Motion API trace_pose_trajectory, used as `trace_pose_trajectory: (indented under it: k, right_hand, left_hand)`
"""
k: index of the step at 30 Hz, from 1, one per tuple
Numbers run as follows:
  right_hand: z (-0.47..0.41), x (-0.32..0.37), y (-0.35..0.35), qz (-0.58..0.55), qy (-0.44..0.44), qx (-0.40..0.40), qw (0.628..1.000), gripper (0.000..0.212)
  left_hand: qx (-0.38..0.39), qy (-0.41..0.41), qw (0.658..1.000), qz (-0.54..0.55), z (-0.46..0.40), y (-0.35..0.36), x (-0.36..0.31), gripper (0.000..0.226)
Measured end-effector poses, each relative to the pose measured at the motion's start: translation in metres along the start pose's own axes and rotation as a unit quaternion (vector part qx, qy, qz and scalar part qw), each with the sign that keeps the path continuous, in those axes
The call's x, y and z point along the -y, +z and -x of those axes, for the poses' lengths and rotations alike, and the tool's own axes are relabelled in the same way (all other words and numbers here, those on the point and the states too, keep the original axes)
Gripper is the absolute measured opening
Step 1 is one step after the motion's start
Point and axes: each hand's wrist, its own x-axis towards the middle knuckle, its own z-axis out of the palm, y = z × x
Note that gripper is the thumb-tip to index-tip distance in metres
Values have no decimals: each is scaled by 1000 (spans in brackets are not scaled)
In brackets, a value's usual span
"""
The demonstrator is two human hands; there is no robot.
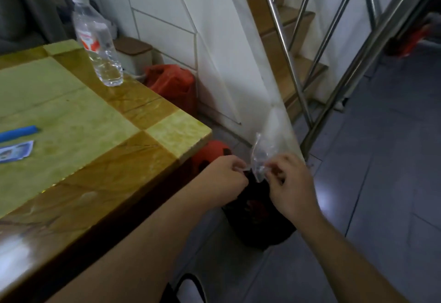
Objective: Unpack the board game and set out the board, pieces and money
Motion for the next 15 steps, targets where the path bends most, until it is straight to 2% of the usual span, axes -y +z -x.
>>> trace_pose_trajectory:
  k: [1,2,3,4,5,6,9,11,13,15]
  right_hand:
    - [1,-23,20,35,47,76,995,12]
    - [6,-43,40,61,101,181,977,25]
    - [10,-58,54,87,136,267,950,43]
    - [13,-70,65,101,157,315,931,60]
    - [14,-73,68,98,178,323,924,68]
    - [13,-71,66,87,195,304,928,67]
    - [10,-54,59,90,209,265,937,40]
    - [5,-41,53,94,203,259,940,31]
    - [-11,-19,45,54,199,225,952,35]
    - [-40,23,35,-12,170,158,973,41]
  left_hand:
    - [-14,-7,1000,-19,-5,-1,8,17]
    - [-25,-9,999,-37,-8,0,14,11]
    - [-42,-11,998,-54,-10,-2,20,9]
    - [-56,-19,996,-67,-10,-4,25,10]
    - [-65,-29,994,-80,-10,-6,30,13]
    - [-64,-39,993,-92,-9,-8,33,17]
    - [-40,-45,989,-133,0,-15,35,22]
    - [-34,-47,985,-163,7,-20,34,20]
    - [-41,-50,983,-173,13,-22,32,19]
    - [-59,-64,986,-144,16,-25,30,20]
